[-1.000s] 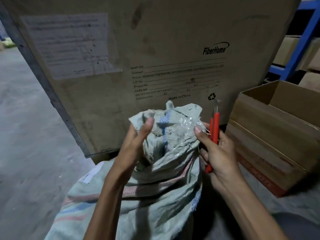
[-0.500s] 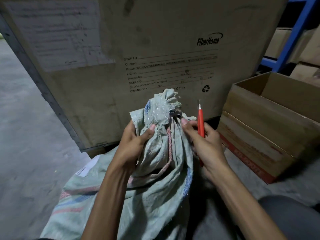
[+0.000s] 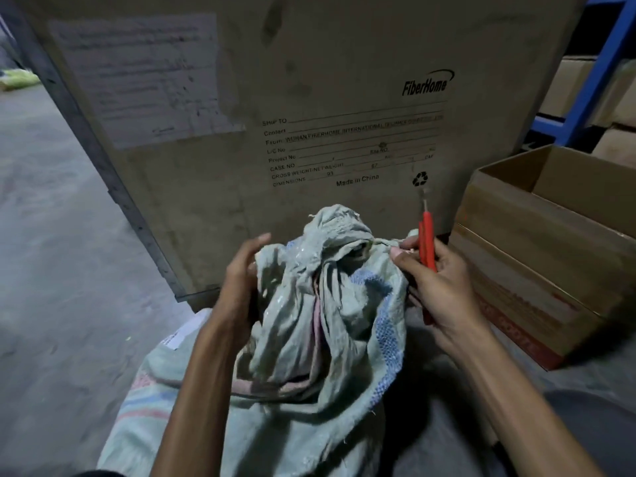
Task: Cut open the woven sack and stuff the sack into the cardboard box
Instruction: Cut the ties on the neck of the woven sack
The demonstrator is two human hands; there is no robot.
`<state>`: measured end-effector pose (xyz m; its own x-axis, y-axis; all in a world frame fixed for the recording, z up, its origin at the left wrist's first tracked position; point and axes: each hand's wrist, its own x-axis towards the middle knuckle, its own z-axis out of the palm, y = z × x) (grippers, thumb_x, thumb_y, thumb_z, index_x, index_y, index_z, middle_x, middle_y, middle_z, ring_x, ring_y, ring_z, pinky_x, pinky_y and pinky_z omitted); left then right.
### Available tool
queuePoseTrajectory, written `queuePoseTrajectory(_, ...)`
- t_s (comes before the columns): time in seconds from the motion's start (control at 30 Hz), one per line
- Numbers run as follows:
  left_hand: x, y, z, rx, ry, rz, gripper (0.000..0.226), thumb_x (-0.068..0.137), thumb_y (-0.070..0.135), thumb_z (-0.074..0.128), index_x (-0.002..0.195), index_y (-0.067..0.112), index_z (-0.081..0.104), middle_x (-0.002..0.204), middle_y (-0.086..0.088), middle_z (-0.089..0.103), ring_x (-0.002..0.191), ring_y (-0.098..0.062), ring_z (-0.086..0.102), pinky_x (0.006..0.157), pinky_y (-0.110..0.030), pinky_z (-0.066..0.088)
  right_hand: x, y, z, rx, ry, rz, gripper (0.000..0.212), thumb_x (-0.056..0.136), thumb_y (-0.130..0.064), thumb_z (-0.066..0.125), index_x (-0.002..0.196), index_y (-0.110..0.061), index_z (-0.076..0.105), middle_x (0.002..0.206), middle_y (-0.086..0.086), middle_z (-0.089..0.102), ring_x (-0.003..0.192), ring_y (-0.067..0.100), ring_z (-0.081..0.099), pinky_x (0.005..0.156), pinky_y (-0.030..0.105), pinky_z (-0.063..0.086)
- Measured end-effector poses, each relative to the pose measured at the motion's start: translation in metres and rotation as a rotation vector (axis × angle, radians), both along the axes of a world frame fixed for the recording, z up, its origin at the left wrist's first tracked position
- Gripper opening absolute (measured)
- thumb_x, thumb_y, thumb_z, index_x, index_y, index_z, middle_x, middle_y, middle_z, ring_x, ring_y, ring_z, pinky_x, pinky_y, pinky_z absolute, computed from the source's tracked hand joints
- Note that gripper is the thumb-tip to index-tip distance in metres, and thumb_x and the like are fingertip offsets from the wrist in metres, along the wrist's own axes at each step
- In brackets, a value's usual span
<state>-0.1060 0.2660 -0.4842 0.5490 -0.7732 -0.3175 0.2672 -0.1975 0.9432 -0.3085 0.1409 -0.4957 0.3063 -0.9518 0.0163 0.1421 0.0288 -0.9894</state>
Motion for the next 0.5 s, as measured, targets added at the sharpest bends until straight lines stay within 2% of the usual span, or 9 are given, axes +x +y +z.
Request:
queuePoseTrajectory(0.03, -0.003, -0.005, 0.000, 0.037, -0.038, -0.071, 0.062, 0.080, 0.077, 0.060, 0.110, 0.027, 0.080, 0.122, -0.009, 0.075, 0.107, -0.025, 0.073, 0.099, -0.043, 0.053, 0.002, 0.003, 0.003, 0.006, -0.001, 0.049, 0.015, 0.079, -0.028, 0.079, 0.083, -0.022, 0.066, 0.088, 0.017, 0.062, 0.081, 0.031, 0.063, 0.075, 0.041, 0.052)
queuePoseTrajectory(0.07, -0.010, -0.008, -0.001, 0.079, -0.124, -0.103, 0.069, 0.069, 0.083, 0.067, 0.110, 0.029, 0.079, 0.119, -0.006, 0.077, 0.106, -0.022, 0.075, 0.096, -0.040, 0.055, 0.005, 0.008, 0.005, 0.020, 0.002, 0.092, 0.024, 0.077, -0.033, 0.081, 0.086, -0.016, 0.067, 0.091, 0.019, 0.068, 0.085, 0.033, 0.067, 0.078, 0.039, 0.055)
queuePoseTrajectory(0.13, -0.024, -0.011, -0.006, 0.128, -0.339, -0.020, 0.061, 0.060, 0.072, 0.083, 0.089, 0.018, 0.081, 0.087, 0.000, 0.082, 0.080, -0.014, 0.079, 0.072, -0.025, 0.056, 0.010, 0.018, 0.003, 0.037, 0.044, 0.112, 0.046, 0.070, -0.040, 0.086, 0.091, -0.004, 0.066, 0.095, 0.019, 0.075, 0.089, 0.030, 0.074, 0.082, 0.039, 0.058)
queuePoseTrajectory(0.2, -0.023, -0.011, -0.016, 0.186, -0.576, 0.169, 0.056, 0.064, 0.062, 0.085, 0.076, 0.009, 0.077, 0.071, -0.004, 0.078, 0.067, -0.022, 0.074, 0.059, -0.025, 0.048, 0.012, 0.019, -0.004, 0.035, 0.139, 0.006, 0.037, 0.067, -0.033, 0.089, 0.083, -0.009, 0.066, 0.092, 0.013, 0.076, 0.082, 0.024, 0.073, 0.075, 0.032, 0.056)
queuePoseTrajectory(0.23, -0.015, -0.009, -0.022, 0.205, -0.650, 0.262, 0.053, 0.067, 0.058, 0.083, 0.075, 0.006, 0.075, 0.071, -0.010, 0.076, 0.070, -0.028, 0.074, 0.059, -0.031, 0.048, 0.010, 0.015, -0.007, 0.019, 0.186, -0.062, 0.029, 0.070, -0.027, 0.088, 0.079, -0.013, 0.064, 0.088, 0.010, 0.072, 0.077, 0.020, 0.069, 0.069, 0.029, 0.052)
queuePoseTrajectory(0.33, 0.009, 0.002, -0.024, 0.224, -0.613, 0.509, 0.036, 0.080, 0.038, 0.082, 0.087, 0.004, 0.075, 0.080, -0.014, 0.072, 0.086, -0.036, 0.073, 0.067, -0.035, 0.045, 0.001, 0.003, -0.017, -0.061, 0.295, -0.224, 0.024, 0.076, -0.027, 0.083, 0.071, -0.020, 0.060, 0.074, 0.003, 0.054, 0.072, 0.019, 0.055, 0.063, 0.030, 0.043)
queuePoseTrajectory(0.4, 0.017, 0.006, -0.028, 0.262, -0.554, 0.614, 0.039, 0.084, 0.032, 0.080, 0.101, -0.003, 0.074, 0.089, -0.020, 0.069, 0.090, -0.037, 0.067, 0.071, -0.034, 0.041, 0.000, 0.001, -0.026, -0.075, 0.317, -0.290, 0.025, 0.078, -0.030, 0.081, 0.073, -0.017, 0.060, 0.069, -0.002, 0.049, 0.070, 0.020, 0.052, 0.062, 0.032, 0.041)
queuePoseTrajectory(0.47, 0.015, 0.007, -0.032, 0.279, -0.520, 0.611, 0.041, 0.087, 0.029, 0.078, 0.109, -0.005, 0.070, 0.108, -0.028, 0.070, 0.101, -0.039, 0.066, 0.079, -0.038, 0.046, -0.001, 0.000, -0.034, -0.031, 0.324, -0.317, 0.028, 0.078, -0.032, 0.081, 0.078, -0.012, 0.062, 0.070, 0.002, 0.055, 0.072, 0.025, 0.058, 0.059, 0.030, 0.041)
queuePoseTrajectory(0.5, 0.015, 0.007, -0.035, 0.265, -0.465, 0.583, 0.035, 0.088, 0.026, 0.077, 0.108, -0.001, 0.068, 0.112, -0.025, 0.069, 0.100, -0.036, 0.065, 0.083, -0.038, 0.047, -0.003, -0.002, -0.038, 0.004, 0.316, -0.310, 0.031, 0.077, -0.036, 0.081, 0.077, -0.012, 0.062, 0.074, 0.006, 0.059, 0.075, 0.026, 0.061, 0.060, 0.029, 0.043)
